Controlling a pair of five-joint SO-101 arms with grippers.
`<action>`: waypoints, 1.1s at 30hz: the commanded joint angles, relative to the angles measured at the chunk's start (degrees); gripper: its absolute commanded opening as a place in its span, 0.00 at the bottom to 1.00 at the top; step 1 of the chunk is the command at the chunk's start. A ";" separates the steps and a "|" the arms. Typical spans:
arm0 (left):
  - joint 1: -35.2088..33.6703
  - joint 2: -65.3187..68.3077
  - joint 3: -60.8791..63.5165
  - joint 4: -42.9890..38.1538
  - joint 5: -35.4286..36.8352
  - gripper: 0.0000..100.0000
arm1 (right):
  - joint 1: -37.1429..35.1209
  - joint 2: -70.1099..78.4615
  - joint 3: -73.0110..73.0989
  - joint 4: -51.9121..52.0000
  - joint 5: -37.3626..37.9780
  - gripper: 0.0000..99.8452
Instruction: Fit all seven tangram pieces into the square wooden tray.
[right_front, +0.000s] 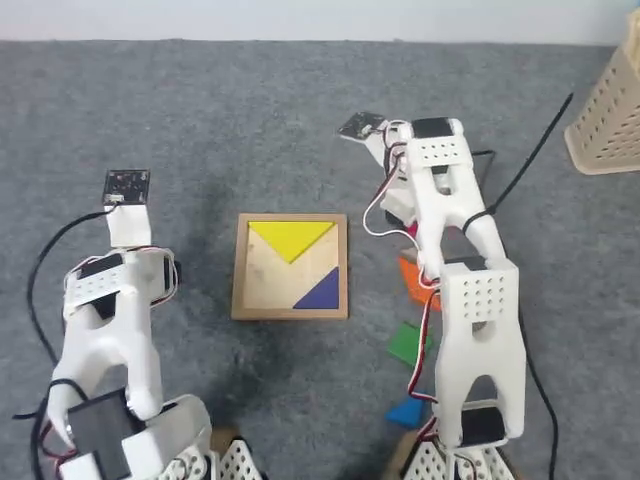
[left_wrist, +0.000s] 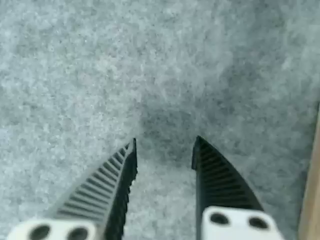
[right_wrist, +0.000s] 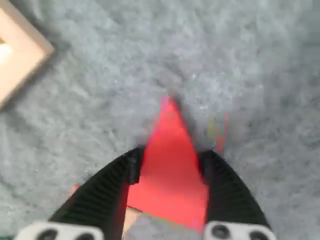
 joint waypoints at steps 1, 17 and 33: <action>0.00 -0.26 -1.01 -0.79 0.18 0.18 | 0.40 -0.40 0.09 2.07 -0.26 0.09; 7.74 1.23 -6.11 1.58 -2.64 0.18 | -0.48 -13.85 0.53 8.31 -8.00 0.18; 18.81 22.68 -26.15 17.85 0.18 0.17 | 9.63 -14.37 0.26 7.08 -3.69 0.16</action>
